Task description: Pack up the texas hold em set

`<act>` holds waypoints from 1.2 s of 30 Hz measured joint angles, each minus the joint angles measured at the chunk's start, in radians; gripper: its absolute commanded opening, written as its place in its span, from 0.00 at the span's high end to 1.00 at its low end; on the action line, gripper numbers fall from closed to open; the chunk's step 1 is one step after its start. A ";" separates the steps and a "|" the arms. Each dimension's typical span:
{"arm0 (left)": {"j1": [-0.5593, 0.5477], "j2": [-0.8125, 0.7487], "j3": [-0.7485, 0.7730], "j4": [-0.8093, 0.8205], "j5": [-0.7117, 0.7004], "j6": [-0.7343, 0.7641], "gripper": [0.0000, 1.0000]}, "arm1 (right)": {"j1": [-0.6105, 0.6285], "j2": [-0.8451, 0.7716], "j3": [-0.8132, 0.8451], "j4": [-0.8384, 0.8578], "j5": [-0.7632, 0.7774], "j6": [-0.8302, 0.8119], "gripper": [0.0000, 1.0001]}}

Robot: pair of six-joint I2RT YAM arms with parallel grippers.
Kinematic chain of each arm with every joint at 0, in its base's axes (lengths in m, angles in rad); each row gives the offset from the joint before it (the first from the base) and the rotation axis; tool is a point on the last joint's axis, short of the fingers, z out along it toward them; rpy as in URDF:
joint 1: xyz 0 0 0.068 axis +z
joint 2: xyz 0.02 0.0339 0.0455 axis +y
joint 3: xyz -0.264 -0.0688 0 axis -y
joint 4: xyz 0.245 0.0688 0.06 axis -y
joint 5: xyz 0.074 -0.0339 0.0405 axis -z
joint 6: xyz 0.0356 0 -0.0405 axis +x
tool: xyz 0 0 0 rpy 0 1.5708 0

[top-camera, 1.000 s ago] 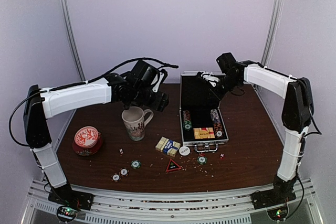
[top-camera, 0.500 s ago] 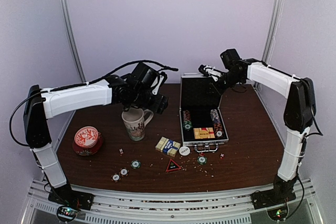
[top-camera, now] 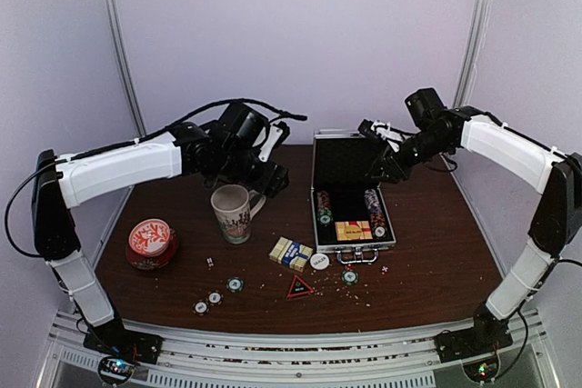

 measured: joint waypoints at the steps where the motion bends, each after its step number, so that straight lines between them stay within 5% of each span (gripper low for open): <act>1: -0.003 -0.007 -0.002 -0.009 0.008 0.006 0.29 | 0.000 -0.012 -0.016 -0.002 -0.003 -0.007 0.52; 7: -0.098 -0.056 -0.061 -0.065 0.039 0.040 0.31 | 0.000 -0.078 -0.156 -0.020 -0.009 -0.024 0.51; 15: -0.196 -0.156 -0.205 -0.125 -0.012 0.013 0.24 | 0.129 -0.137 -0.241 0.020 0.087 0.027 0.29; 20: -0.064 -0.269 -0.176 -0.118 -0.071 0.033 0.19 | 0.314 -0.060 -0.198 0.042 0.174 0.061 0.18; 27: 0.161 -0.270 -0.123 0.036 -0.134 0.112 0.18 | 0.441 0.166 -0.032 0.084 0.254 0.181 0.18; 33: 0.212 -0.272 -0.199 0.220 -0.109 0.154 0.18 | 0.545 0.381 0.156 0.072 0.322 0.262 0.17; 36: 0.212 -0.300 -0.268 0.272 -0.098 0.156 0.18 | 0.572 0.480 0.244 0.052 0.348 0.292 0.08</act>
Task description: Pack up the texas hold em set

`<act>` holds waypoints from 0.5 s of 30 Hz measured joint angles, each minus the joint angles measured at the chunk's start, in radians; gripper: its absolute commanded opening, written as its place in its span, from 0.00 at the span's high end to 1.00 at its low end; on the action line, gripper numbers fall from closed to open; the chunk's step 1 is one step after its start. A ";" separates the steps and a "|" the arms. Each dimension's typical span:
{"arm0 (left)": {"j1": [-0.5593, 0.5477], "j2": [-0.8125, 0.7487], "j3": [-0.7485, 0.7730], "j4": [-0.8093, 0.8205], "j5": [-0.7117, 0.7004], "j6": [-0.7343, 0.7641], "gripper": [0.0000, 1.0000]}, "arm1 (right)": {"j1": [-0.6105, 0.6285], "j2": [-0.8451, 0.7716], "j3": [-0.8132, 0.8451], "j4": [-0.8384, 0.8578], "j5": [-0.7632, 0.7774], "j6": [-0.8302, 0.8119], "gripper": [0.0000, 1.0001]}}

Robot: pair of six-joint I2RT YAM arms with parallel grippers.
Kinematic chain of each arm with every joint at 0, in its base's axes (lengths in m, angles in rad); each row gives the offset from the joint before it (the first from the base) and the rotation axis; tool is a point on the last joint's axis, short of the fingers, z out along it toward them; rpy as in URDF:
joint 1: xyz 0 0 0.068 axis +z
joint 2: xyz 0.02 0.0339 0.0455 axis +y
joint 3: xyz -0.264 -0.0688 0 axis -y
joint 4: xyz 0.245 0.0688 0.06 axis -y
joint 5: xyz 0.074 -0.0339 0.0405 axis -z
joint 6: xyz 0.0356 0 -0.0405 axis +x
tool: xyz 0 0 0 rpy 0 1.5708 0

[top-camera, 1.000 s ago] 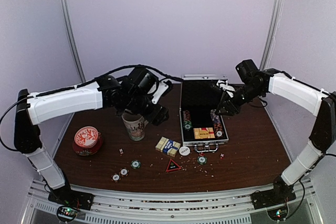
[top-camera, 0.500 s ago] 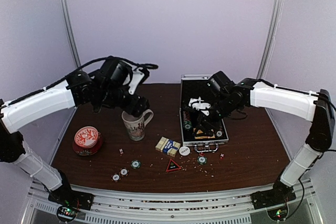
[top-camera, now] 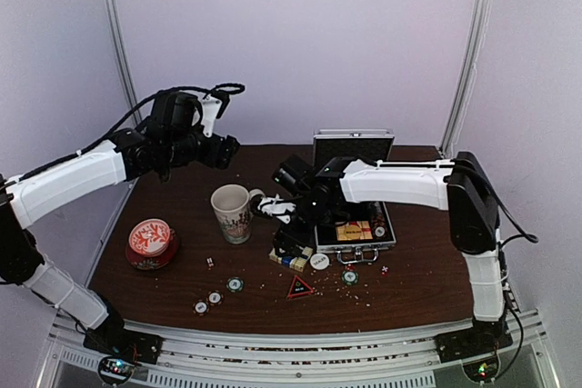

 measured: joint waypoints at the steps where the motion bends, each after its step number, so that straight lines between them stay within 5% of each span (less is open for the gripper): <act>1: 0.000 -0.015 -0.024 0.013 0.002 0.000 0.18 | 0.004 0.016 0.008 -0.003 0.012 0.011 0.04; 15: 0.014 -0.102 -0.102 0.086 0.031 -0.009 0.20 | 0.039 0.065 0.064 -0.066 0.176 0.068 0.01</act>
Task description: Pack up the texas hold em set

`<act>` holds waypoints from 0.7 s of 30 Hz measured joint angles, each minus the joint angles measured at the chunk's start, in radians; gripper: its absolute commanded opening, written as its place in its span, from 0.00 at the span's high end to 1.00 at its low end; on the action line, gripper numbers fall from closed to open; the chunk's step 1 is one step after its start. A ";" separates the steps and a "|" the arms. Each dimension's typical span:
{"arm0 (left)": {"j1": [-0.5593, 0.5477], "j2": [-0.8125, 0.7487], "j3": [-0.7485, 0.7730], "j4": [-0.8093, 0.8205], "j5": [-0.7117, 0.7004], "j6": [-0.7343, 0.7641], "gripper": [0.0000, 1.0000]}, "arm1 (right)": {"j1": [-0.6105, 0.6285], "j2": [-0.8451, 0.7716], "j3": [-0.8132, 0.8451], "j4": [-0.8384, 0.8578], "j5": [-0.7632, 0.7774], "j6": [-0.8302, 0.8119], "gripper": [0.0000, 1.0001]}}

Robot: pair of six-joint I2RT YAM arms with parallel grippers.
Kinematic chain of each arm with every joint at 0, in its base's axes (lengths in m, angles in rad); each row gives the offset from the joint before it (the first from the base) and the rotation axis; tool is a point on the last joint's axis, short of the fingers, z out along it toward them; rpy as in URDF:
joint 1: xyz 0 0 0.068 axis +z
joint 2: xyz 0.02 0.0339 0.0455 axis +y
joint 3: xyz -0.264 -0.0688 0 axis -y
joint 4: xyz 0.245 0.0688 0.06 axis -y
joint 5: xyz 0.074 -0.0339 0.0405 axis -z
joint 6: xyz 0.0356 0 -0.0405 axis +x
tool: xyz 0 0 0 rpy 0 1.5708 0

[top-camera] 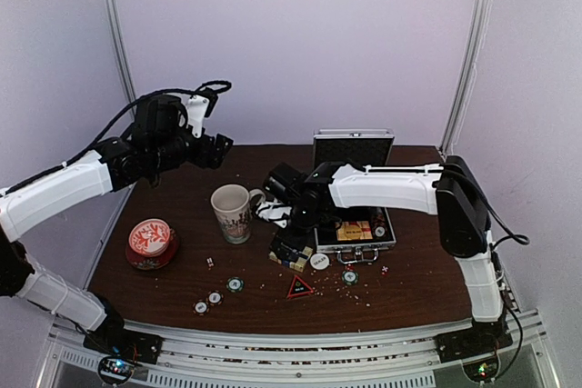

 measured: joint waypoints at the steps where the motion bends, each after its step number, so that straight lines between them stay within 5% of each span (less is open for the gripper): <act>1: 0.000 -0.005 -0.002 0.002 0.000 0.000 0.20 | 0.000 0.016 0.018 -0.009 0.000 0.003 0.02; 21: 0.000 -0.012 -0.009 0.003 -0.010 0.008 0.21 | 0.000 0.105 0.071 -0.084 -0.022 0.006 0.18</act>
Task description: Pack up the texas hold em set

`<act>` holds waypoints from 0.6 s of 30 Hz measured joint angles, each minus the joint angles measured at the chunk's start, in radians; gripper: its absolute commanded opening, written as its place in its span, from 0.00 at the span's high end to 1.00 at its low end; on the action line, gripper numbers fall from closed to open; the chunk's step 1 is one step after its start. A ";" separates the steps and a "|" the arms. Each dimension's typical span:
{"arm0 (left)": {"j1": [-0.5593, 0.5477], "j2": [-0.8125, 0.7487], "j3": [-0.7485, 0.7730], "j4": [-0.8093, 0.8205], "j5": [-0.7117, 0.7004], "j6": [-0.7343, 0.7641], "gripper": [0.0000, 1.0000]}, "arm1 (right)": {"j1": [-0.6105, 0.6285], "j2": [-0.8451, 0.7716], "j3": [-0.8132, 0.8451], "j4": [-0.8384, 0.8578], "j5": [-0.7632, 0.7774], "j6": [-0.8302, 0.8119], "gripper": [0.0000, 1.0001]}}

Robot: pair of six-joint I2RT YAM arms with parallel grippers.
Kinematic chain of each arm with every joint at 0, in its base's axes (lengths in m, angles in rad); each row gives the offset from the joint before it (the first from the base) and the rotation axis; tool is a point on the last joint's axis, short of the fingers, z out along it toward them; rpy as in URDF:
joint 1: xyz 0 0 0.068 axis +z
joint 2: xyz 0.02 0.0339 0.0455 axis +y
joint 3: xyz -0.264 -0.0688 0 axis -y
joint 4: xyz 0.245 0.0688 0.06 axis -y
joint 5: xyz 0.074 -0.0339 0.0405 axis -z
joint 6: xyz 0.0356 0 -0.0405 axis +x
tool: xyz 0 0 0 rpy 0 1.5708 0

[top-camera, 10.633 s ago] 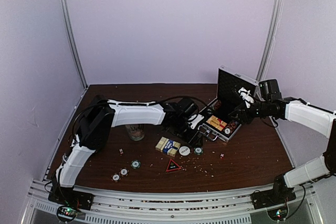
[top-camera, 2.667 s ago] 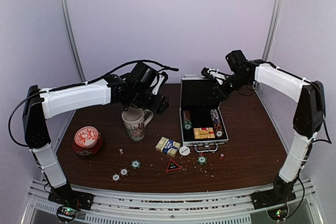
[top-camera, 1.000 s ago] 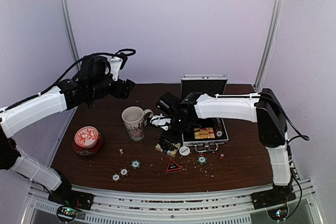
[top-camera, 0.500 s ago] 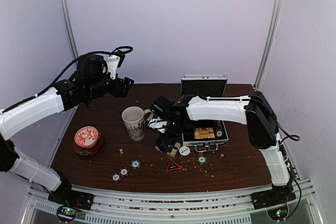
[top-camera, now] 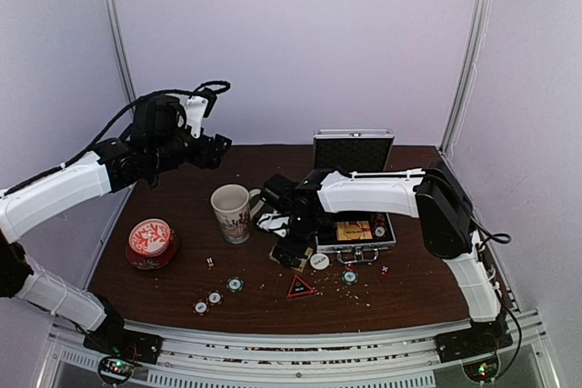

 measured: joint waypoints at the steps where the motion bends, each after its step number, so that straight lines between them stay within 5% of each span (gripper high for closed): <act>1: 0.000 0.000 0.000 0.000 -0.002 0.002 0.21 | 0.000 0.007 0.000 0.000 -0.004 0.001 0.20; 7: 0.000 -0.004 -0.004 0.000 -0.006 0.011 0.21 | 0.000 0.010 0.009 -0.007 -0.020 0.000 0.27; 13: 0.000 -0.005 -0.008 0.000 -0.006 0.016 0.21 | 0.000 0.010 0.010 -0.010 -0.038 -0.008 0.47; 18: 0.000 -0.005 -0.010 0.000 -0.006 0.018 0.21 | 0.002 0.003 0.011 -0.027 -0.079 -0.062 0.51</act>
